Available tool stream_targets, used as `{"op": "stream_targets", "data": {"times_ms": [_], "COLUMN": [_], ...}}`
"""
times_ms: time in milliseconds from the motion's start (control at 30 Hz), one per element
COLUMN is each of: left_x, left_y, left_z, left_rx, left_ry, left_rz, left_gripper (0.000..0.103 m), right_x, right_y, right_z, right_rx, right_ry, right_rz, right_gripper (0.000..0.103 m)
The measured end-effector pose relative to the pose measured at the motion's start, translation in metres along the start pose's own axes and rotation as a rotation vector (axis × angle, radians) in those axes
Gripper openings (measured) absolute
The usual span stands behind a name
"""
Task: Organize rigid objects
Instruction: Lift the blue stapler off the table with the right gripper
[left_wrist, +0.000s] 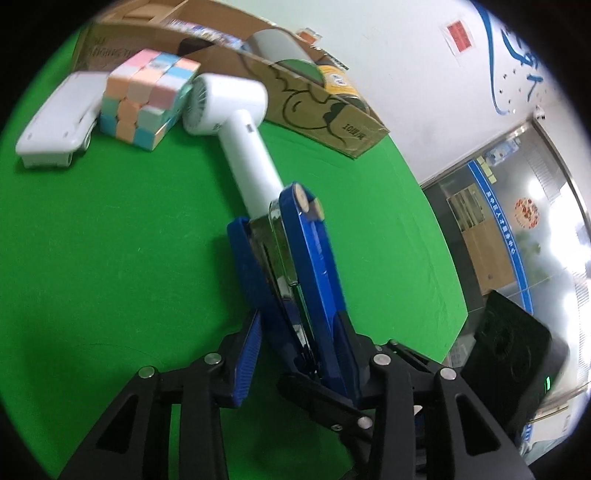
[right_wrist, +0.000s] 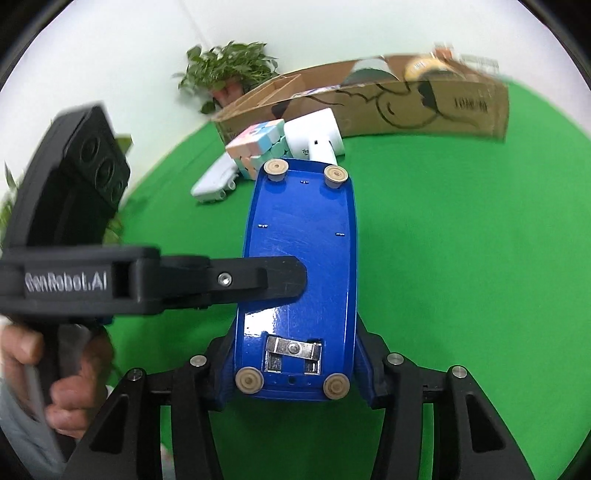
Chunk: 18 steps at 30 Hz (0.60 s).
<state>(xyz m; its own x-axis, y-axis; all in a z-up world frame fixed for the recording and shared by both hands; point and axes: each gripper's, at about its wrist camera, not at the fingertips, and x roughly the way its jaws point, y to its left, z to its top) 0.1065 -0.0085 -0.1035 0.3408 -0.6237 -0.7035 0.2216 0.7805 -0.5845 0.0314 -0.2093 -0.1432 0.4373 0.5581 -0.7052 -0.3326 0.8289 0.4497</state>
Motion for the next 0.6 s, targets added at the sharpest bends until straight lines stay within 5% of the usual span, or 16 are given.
{"op": "stream_targets", "data": {"times_ms": [133,367,500,600], "left_x": [-0.012,-0.011,-0.007,-0.006], "left_y": [-0.006,0.007,0.012,0.011], "left_z": [0.003,0.002,-0.001,-0.003], "left_rx": [0.010,-0.027,-0.054,-0.052], "left_ry": [-0.042,-0.044,-0.037,-0.028], "left_rz": [-0.043,0.006,0.006,0.018], "left_gripper": [0.040,0.040,0.040,0.040], "right_x": [-0.005,-0.047,-0.041,-0.018], "right_y": [-0.035,-0.004,0.036,0.043], "right_z": [0.001,0.005,-0.007,-0.005], "right_rx": [0.188,-0.139,-0.424,-0.478], "right_ry": [0.027,-0.152,-0.168,-0.113], "right_rz": [0.174,-0.177,-0.288,-0.347], "right_gripper": [0.049,0.079,0.081,0.077]}}
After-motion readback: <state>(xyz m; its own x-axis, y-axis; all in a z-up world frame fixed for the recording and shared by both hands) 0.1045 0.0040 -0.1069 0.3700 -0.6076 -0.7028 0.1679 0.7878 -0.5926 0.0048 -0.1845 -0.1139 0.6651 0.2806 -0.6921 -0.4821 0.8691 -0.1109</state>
